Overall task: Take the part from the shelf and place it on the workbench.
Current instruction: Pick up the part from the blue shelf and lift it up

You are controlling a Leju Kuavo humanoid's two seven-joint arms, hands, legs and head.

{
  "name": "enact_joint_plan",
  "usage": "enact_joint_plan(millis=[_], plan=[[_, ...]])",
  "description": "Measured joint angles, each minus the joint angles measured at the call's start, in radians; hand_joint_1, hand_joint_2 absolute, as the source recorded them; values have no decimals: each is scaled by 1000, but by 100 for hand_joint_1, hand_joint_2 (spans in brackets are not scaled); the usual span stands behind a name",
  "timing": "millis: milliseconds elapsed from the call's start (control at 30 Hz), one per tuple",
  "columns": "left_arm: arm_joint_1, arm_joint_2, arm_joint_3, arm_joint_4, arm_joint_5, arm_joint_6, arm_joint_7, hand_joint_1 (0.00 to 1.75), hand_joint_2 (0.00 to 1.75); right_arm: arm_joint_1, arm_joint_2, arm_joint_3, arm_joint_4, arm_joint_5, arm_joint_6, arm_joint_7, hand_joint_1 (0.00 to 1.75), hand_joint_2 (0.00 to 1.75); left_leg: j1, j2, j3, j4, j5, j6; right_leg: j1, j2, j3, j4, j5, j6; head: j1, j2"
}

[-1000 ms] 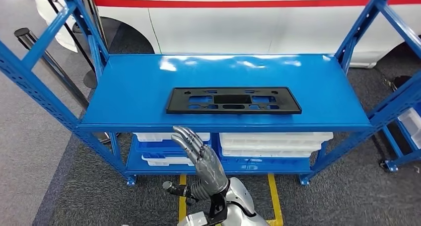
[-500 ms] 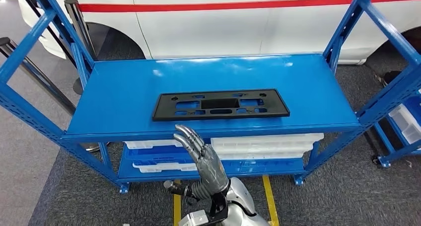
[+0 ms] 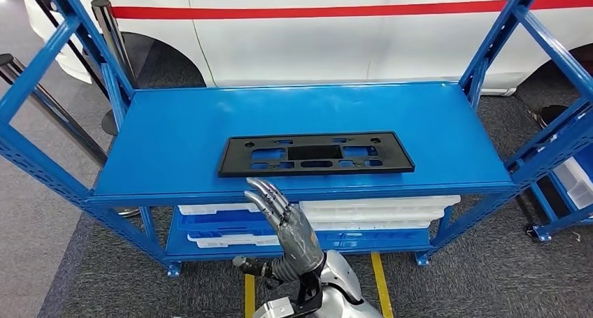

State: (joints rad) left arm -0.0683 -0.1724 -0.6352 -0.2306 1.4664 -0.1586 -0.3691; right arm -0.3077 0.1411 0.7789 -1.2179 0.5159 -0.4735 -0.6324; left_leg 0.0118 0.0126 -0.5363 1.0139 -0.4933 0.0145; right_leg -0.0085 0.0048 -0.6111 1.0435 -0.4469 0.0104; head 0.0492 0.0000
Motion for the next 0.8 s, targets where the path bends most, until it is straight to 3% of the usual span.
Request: enact_joint_plan(millis=[133,167,233,267,300,333,367,433,500,633,700,767,800], plan=[[-3,0,-4,0,0,0,2,0,0,-2,-1,-2,-1,-1,2,2,0,175,4,0,-2,19,-21,-21,-1,6,11,-12,-4,-23,-1,0],[-4,0,-4,-1,0,0,2,0,0,-2,-1,-2,-1,-1,3,2,0,175,5,-1,-19,57,-41,-25,-4,6,16,-16,-6,-29,-2,0],[-3,0,-5,-1,0,1,2,0,0,-2,-1,-3,-1,-1,3,3,0,175,7,-3,-90,189,-96,-32,-3,5,22,-18,-11,-37,-3,0],[-3,0,-5,-1,0,1,2,0,0,-1,-1,-4,-1,-1,3,4,0,175,7,-3,-128,252,-114,-34,-2,6,24,-17,-13,-40,-3,0],[-3,0,-5,-1,0,1,1,0,0,0,-2,-5,0,-1,3,4,0,175,7,-3,-153,287,-113,-35,-2,7,28,-17,-17,-41,-3,0],[-3,0,-5,-1,0,2,1,0,0,1,-2,-6,0,-1,3,4,0,131,7,-3,-160,281,-90,-34,-1,9,33,-17,-21,-40,-3,0],[-3,0,-6,-1,0,2,2,0,0,1,-2,-6,0,-1,3,4,0,87,7,-3,-145,236,-50,-33,-1,11,41,-17,-25,-39,-3,0],[-2,1,-6,-1,0,3,2,0,0,0,-2,-7,0,-1,3,5,0,0,5,-3,-91,100,28,-25,1,14,55,-16,-36,-32,-3,0],[-2,1,-7,-1,0,4,4,0,0,0,-2,-9,0,-1,4,7,0,0,0,-4,-59,24,49,-15,4,14,57,-15,-43,-22,-2,0],[-1,0,-8,-1,0,5,6,0,0,-2,-2,-13,0,3,3,11,0,175,4,-5,-48,3,43,6,4,10,55,-8,-55,-1,-2,0],[-1,0,-8,-1,0,5,6,0,0,-4,-2,-16,0,4,4,12,0,175,7,-3,-38,-5,42,18,2,6,20,66,-93,8,-1,0],[-1,0,-8,-1,0,5,6,0,0,-3,-4,-18,2,3,6,12,0,175,7,-1,-33,-6,37,25,2,5,-56,201,-145,13,-1,0],[-1,0,-8,-1,0,5,6,0,0,-2,-5,-19,3,3,7,13,0,175,6,-1,-30,-6,33,27,1,4,-90,252,-154,15,-1,0]])
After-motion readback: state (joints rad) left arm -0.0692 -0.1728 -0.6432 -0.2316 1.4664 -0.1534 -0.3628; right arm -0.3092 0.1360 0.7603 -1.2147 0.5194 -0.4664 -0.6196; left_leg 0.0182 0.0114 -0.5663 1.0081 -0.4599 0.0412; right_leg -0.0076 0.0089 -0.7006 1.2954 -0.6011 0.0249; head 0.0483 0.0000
